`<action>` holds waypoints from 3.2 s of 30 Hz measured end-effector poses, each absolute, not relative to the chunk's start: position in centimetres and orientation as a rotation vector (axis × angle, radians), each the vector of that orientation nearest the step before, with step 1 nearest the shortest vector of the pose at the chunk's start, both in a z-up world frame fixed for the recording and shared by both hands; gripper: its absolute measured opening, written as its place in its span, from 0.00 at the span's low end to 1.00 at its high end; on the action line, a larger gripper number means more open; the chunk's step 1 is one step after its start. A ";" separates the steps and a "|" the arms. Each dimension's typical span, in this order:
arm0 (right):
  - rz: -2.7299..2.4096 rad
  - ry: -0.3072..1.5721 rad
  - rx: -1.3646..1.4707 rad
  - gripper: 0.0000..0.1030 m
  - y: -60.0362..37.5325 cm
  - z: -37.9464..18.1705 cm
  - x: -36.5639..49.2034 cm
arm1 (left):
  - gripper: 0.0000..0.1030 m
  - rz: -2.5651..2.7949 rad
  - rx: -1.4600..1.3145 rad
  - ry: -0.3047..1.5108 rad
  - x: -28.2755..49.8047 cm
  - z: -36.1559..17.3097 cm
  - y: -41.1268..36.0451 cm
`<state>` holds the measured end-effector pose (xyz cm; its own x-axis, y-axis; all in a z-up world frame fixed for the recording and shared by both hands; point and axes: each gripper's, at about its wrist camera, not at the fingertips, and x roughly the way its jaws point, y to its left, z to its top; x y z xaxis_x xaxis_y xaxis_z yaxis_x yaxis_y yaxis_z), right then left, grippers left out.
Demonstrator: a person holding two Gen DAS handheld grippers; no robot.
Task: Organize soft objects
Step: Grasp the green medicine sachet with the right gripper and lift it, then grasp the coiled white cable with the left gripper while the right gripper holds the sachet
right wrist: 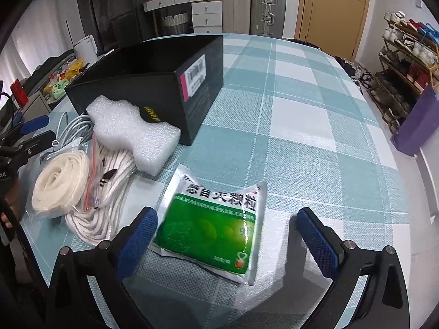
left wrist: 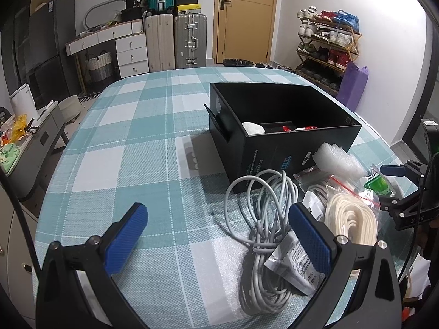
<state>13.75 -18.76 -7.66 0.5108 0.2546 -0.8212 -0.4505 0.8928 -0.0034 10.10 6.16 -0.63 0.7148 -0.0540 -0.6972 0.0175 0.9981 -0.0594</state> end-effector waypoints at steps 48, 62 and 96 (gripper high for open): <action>0.505 0.786 -0.155 0.39 -19.6 -5.8 11.7 | 1.00 -0.078 -0.170 0.835 10.8 -1.2 7.0; 0.511 0.786 -0.152 0.39 -19.7 -5.8 11.6 | 0.99 -0.072 -0.088 0.897 10.6 -2.4 7.0; 0.565 0.647 -0.135 0.39 -18.6 -2.7 9.5 | 0.42 -0.060 -0.111 0.701 8.3 2.5 7.1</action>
